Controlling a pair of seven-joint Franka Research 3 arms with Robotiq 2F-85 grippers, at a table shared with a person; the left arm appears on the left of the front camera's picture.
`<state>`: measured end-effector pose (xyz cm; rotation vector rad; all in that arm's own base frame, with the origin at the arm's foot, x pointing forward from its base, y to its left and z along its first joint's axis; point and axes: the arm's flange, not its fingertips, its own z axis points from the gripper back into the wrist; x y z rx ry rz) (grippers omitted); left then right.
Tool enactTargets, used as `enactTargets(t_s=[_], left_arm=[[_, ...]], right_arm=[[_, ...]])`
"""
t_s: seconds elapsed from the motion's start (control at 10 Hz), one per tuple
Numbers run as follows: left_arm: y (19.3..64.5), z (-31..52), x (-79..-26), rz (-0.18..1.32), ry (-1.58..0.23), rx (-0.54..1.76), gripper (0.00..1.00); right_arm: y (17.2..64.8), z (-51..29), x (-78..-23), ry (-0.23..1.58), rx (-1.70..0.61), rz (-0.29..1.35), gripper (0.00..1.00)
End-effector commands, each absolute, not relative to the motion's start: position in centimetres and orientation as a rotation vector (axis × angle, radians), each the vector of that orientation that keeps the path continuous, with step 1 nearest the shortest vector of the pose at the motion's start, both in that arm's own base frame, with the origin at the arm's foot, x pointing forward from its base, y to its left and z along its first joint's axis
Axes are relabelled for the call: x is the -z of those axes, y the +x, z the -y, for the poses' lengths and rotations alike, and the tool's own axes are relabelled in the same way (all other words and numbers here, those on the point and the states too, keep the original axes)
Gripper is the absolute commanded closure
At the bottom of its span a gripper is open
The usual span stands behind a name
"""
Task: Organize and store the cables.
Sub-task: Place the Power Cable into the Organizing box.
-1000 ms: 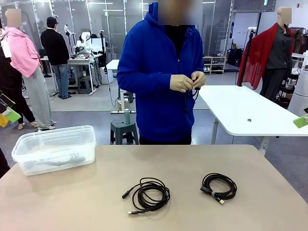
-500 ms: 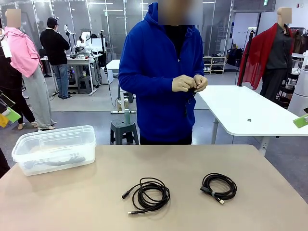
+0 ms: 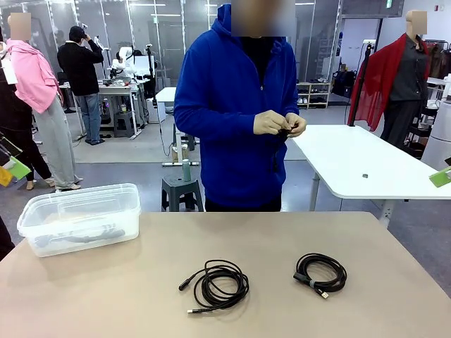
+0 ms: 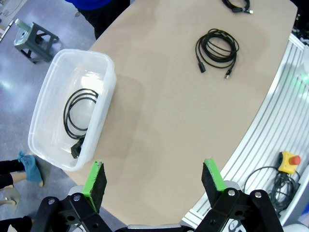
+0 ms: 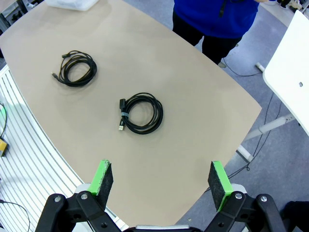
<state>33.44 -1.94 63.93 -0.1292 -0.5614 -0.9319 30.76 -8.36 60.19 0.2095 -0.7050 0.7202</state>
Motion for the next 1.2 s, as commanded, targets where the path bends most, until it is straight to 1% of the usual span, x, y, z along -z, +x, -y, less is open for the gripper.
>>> enactTargets(t_s=[0.0,1.1], left_arm=[[33.67,2.09,-64.24,0.551,-0.120,0.918,0.00],[33.67,2.09,-64.24,0.551,-0.120,0.918,0.00]], right_arm=[[30.75,8.48,-60.07,0.214,-0.727,0.708,0.00],[30.75,8.48,-60.07,0.214,-0.727,0.708,0.00]])
